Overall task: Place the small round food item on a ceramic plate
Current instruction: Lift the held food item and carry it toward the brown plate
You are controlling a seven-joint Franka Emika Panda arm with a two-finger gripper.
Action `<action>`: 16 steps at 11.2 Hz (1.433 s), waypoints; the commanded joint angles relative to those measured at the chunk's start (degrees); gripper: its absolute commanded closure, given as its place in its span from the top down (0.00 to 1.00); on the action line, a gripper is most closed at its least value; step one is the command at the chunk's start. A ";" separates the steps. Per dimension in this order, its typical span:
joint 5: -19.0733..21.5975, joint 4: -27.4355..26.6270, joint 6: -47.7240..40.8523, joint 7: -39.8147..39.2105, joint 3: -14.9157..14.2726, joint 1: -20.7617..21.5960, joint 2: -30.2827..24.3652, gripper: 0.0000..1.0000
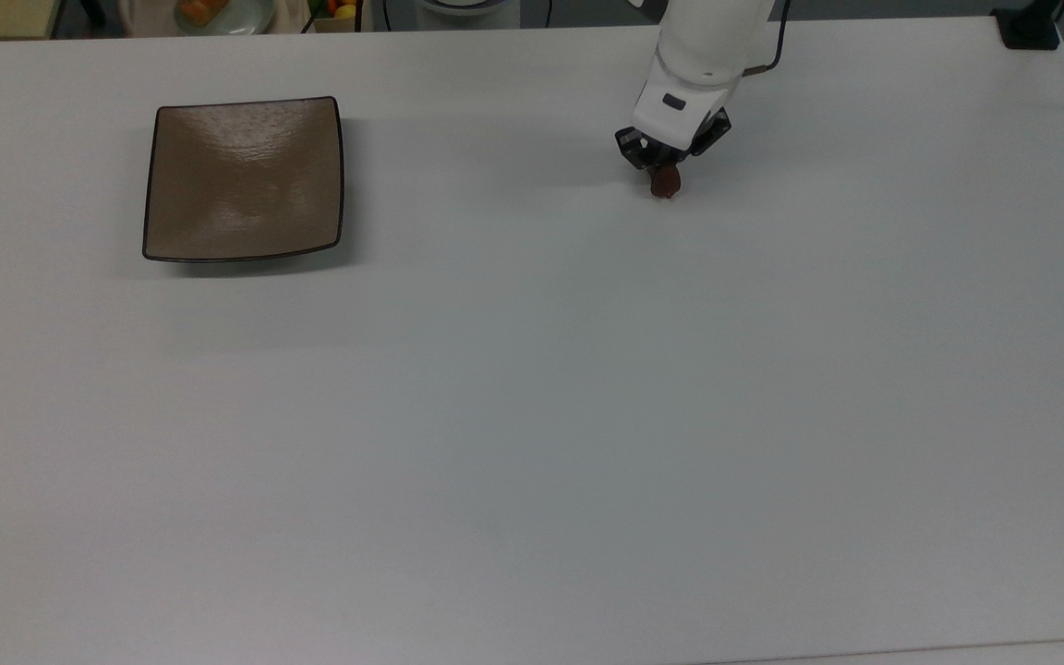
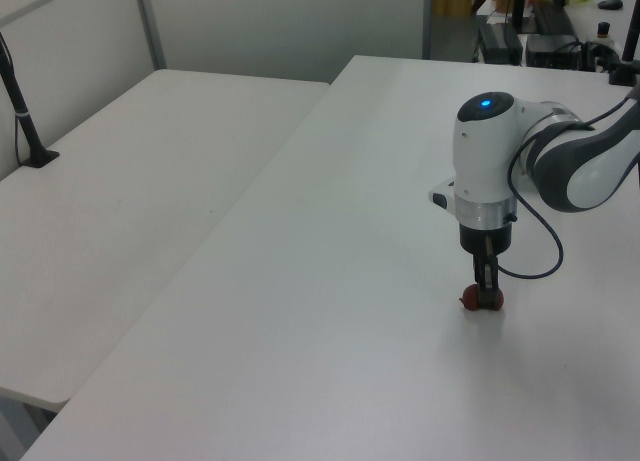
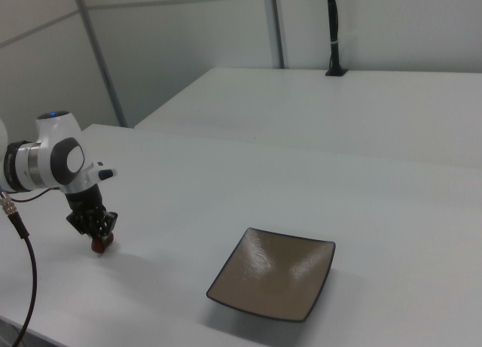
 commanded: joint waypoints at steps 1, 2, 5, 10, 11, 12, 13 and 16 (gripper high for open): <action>-0.82 1.24 -5.46 0.27 -0.02 -2.22 -5.51 0.04; -0.47 2.82 -8.62 0.10 -0.11 -3.10 -7.62 0.05; 1.45 10.98 -20.04 -5.15 -2.12 -5.74 -11.15 0.05; 6.92 20.40 -33.87 -21.15 -15.64 -6.70 -13.36 0.05; 6.92 20.67 -33.97 -24.22 -17.76 -7.06 -13.62 0.05; 6.74 21.37 -33.62 -25.55 -19.69 -7.15 -13.62 0.05; 6.13 21.81 -33.36 -25.65 -21.02 -7.50 -13.53 0.05; 2.44 21.82 -32.92 -29.59 -23.66 -9.08 -13.45 0.06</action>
